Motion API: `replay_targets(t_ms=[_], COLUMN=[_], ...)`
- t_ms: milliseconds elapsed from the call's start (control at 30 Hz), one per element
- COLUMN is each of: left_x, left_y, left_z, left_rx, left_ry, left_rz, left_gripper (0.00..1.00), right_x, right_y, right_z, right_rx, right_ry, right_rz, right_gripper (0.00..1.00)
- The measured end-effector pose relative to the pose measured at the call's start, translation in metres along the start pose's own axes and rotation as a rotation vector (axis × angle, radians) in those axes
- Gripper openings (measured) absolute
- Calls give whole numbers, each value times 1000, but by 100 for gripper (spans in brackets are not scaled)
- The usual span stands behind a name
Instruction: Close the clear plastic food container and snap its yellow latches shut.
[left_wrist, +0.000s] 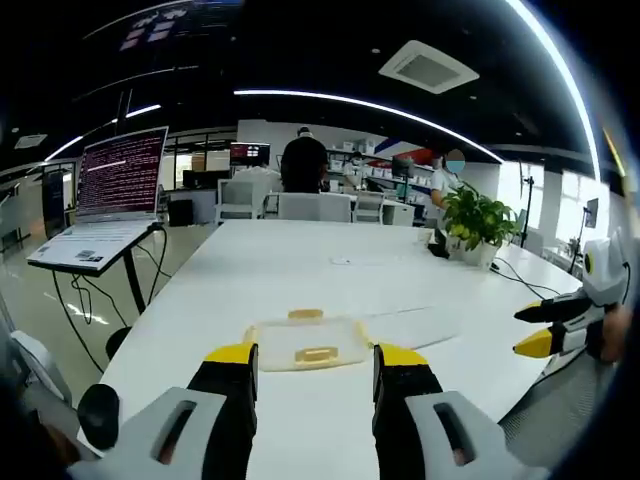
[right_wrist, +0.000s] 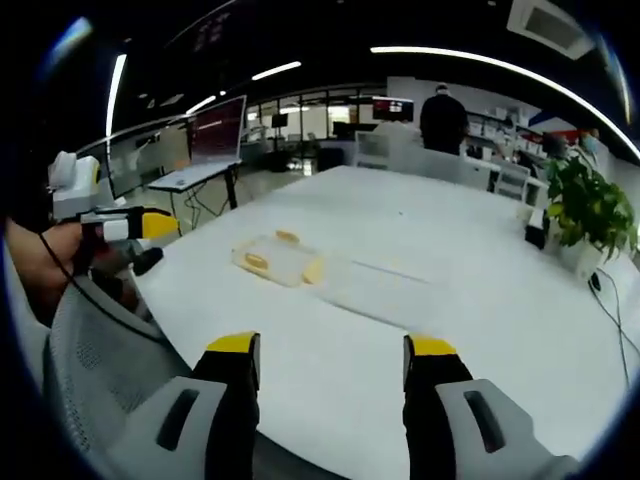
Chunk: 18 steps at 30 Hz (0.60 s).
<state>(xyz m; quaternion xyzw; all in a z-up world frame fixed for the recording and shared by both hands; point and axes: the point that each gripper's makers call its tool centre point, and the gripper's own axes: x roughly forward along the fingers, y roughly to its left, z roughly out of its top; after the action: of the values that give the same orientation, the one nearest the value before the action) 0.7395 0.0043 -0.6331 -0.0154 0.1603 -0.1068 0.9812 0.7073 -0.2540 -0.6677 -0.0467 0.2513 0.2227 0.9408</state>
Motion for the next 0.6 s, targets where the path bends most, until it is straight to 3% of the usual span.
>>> replay_targets(t_ms=[600], left_x=[0], left_y=[3], left_z=[3], left_rx=[-4], left_ry=[-14], left_rz=[7], left_gripper=[40], right_x=[2], right_y=[4], right_z=[0], right_rx=[-15], right_ry=[10], right_rz=[10], right_gripper=[54])
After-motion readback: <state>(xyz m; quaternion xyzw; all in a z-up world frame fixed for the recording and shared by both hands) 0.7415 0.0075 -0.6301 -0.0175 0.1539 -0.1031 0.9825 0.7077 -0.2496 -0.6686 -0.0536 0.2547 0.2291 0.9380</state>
